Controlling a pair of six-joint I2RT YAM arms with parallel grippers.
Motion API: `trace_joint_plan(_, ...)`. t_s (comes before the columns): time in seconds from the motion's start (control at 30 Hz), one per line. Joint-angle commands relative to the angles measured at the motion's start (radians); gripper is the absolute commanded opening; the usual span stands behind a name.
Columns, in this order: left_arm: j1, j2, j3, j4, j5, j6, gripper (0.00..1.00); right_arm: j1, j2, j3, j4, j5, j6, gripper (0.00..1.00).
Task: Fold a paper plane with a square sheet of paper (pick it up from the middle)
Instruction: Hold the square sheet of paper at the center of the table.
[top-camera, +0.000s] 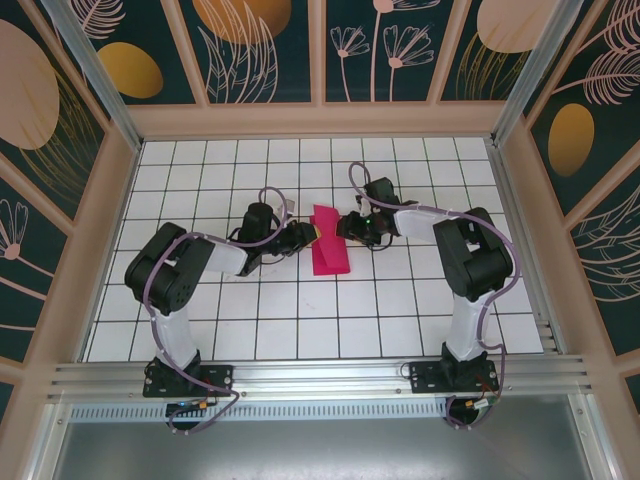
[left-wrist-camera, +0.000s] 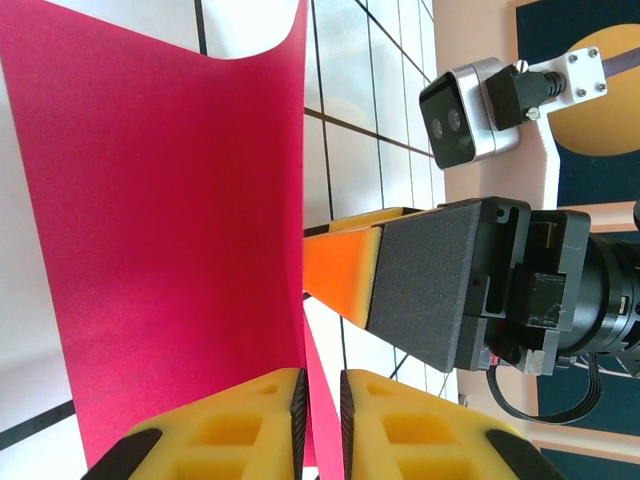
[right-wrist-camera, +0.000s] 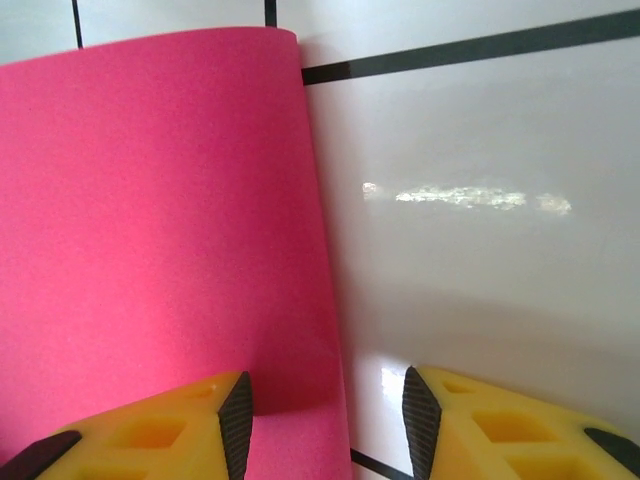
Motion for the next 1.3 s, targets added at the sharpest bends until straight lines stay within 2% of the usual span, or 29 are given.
trace_joint_plan(0.0,-0.006,0.023,0.024,0.046,0.03,-0.009,0.21,-0.011,-0.043,-0.019,-0.019,-0.025,0.02,0.47)
trace_joint_plan(0.27,-0.015,0.039,0.035,0.032,0.018,-0.002,0.25,-0.017,-0.052,-0.027,-0.01,-0.044,0.031,0.47)
trace_joint_plan(0.4,-0.016,0.038,0.037,0.033,0.008,0.002,0.2,-0.016,-0.055,-0.029,-0.008,-0.052,0.034,0.47)
trace_joint_plan(0.63,-0.016,0.02,0.051,0.007,-0.003,0.034,0.01,-0.039,-0.107,-0.045,-0.015,-0.008,0.029,0.47)
trace_joint_plan(0.8,-0.015,-0.016,0.074,-0.079,-0.004,0.059,0.0,-0.07,-0.171,-0.094,0.018,-0.012,0.034,0.46)
trace_joint_plan(1.07,-0.017,-0.079,0.085,-0.167,-0.012,0.065,0.0,-0.053,-0.127,-0.104,-0.028,0.003,0.033,0.25)
trace_joint_plan(1.27,-0.03,-0.059,0.126,-0.134,0.015,0.026,0.0,-0.012,-0.081,-0.068,-0.044,-0.012,0.02,0.21)
